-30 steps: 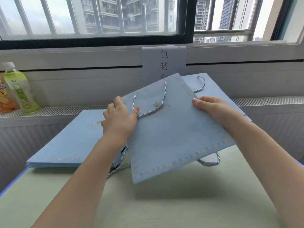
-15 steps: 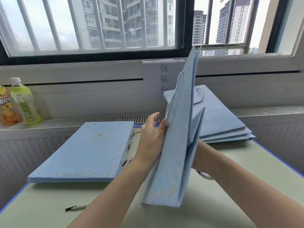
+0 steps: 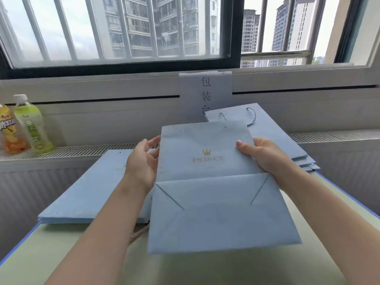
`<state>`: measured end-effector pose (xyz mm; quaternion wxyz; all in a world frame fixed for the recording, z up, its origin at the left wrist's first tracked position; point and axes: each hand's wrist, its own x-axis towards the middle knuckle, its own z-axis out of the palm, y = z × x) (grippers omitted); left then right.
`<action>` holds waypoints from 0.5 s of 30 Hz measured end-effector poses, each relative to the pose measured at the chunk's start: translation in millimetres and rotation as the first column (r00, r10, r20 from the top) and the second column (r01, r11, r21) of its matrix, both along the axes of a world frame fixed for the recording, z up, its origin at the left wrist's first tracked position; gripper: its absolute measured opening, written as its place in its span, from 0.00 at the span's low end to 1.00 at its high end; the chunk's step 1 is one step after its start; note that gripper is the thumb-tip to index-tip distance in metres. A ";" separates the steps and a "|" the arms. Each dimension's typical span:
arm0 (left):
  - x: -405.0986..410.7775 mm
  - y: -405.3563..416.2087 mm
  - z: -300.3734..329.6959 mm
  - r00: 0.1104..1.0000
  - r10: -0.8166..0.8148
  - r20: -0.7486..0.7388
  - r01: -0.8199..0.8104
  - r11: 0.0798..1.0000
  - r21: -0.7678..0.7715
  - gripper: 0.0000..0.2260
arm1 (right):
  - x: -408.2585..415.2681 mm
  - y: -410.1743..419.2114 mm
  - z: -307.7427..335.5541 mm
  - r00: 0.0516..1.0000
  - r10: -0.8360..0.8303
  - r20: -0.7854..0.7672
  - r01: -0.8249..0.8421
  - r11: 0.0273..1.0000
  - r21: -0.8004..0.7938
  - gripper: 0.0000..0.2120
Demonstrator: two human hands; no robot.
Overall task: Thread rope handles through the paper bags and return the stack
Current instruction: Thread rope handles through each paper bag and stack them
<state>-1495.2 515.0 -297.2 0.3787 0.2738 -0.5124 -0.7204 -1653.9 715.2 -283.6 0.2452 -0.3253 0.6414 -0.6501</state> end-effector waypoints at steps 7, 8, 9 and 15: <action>-5.8 11.3 -16.0 0.583 0.547 0.601 0.125 0.671 -0.731 0.15 | -1.2 -3.8 -7.0 0.885 0.100 -0.454 0.138 0.876 0.462 0.20; -7.2 17.4 -18.8 0.480 0.621 0.619 0.213 0.602 -0.769 0.17 | 0.4 -4.4 -7.6 0.848 0.144 -0.510 0.161 0.847 0.507 0.21; -10.0 21.5 -21.5 0.424 0.661 0.619 0.280 0.555 -0.784 0.19 | 1.5 -5.3 -7.8 0.811 0.182 -0.556 0.183 0.824 0.537 0.22; -13.0 23.9 -28.1 0.395 0.615 0.682 0.488 0.489 -0.723 0.22 | 3.1 -6.9 -16.6 0.704 0.313 -0.637 0.286 0.697 0.658 0.24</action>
